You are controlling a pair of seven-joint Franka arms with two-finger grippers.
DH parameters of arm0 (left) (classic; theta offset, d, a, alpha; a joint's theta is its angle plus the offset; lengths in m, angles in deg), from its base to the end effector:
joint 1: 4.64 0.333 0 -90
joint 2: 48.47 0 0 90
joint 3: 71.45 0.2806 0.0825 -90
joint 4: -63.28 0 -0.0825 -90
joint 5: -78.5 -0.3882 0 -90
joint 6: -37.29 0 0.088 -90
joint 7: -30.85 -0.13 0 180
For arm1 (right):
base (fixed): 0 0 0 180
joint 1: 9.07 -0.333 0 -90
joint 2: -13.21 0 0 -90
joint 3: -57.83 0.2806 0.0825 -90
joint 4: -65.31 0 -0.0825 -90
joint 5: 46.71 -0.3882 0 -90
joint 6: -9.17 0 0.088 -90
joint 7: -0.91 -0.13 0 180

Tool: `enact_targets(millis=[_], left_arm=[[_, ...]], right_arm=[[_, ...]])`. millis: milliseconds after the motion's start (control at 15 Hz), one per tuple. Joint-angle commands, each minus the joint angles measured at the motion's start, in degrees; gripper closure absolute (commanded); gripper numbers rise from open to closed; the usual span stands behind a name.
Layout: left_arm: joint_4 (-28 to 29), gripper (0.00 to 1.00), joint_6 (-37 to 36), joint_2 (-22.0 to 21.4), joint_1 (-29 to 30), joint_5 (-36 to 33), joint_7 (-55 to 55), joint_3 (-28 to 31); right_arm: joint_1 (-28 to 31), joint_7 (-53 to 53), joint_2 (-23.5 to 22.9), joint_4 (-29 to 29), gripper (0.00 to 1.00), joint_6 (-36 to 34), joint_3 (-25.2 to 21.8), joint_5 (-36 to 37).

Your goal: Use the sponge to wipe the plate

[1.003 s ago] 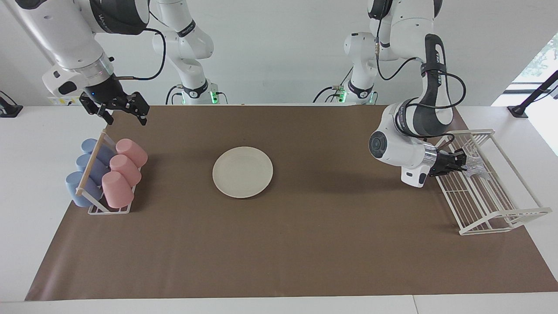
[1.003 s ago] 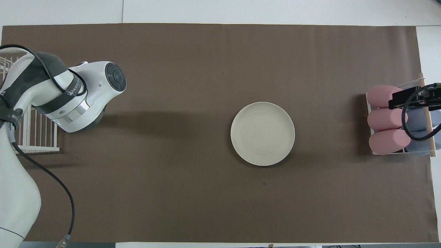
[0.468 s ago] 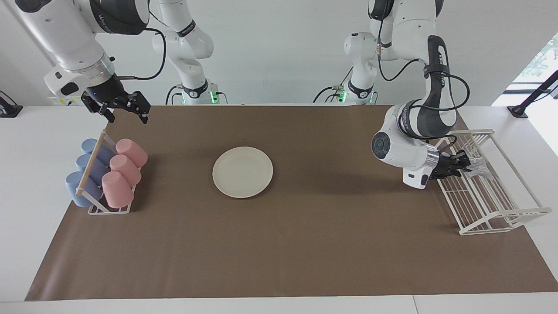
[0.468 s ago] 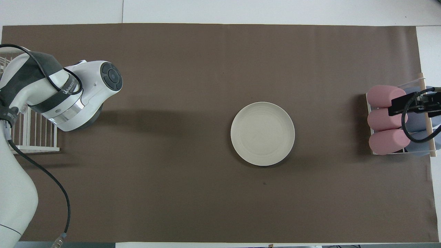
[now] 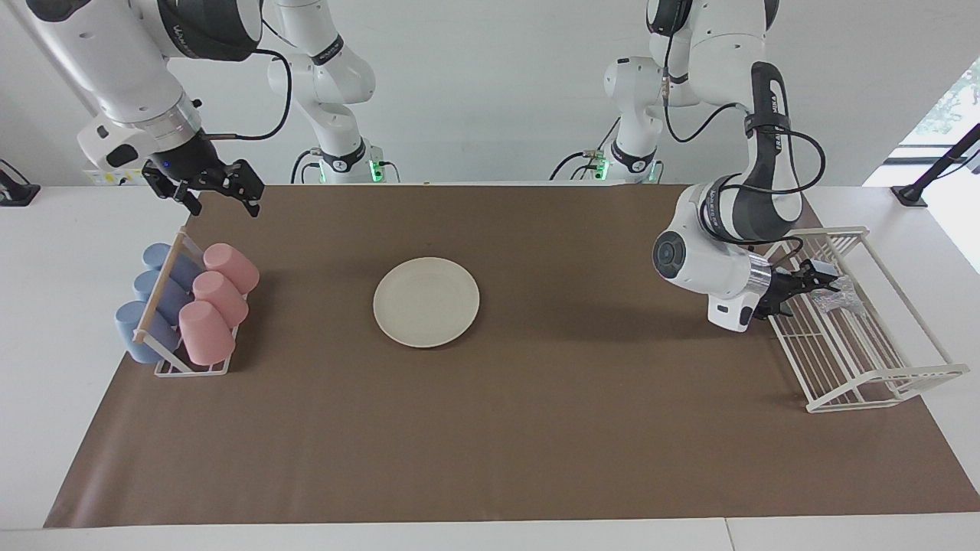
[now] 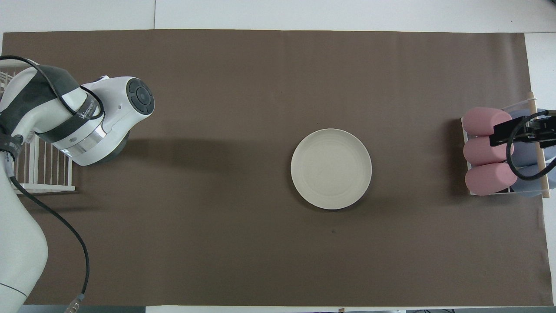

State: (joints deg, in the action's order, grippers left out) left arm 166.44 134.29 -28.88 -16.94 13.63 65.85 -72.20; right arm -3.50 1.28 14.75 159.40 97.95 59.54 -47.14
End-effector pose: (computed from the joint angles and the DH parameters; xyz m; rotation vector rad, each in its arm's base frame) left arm 0.6112 -0.0313 0.3305 -2.0092 0.0529 -0.0787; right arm 0.5445 -0.0356 0.5454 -3.1293 0.0955 0.1026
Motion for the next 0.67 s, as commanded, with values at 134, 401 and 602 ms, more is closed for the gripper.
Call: enact_targets(millis=[134,401,602], left_arm=[[-3.7,0.00,1.1,-3.7,1.9,9.5,-9.6,-0.4],[-8.6,0.00,-0.1,-7.7,3.4,26.3,-16.9,0.1],[-8.7,0.00,-0.2,-12.6,5.8,39.4,-17.2,0.1]], right_arm=[[0.2,-0.1,0.0,-0.5,0.00,-1.0,0.4,2.3],[0.2,-0.1,0.0,-0.2,0.00,-0.6,0.4,2.2],[0.1,-0.1,0.1,-0.2,0.00,-0.8,0.4,2.2]])
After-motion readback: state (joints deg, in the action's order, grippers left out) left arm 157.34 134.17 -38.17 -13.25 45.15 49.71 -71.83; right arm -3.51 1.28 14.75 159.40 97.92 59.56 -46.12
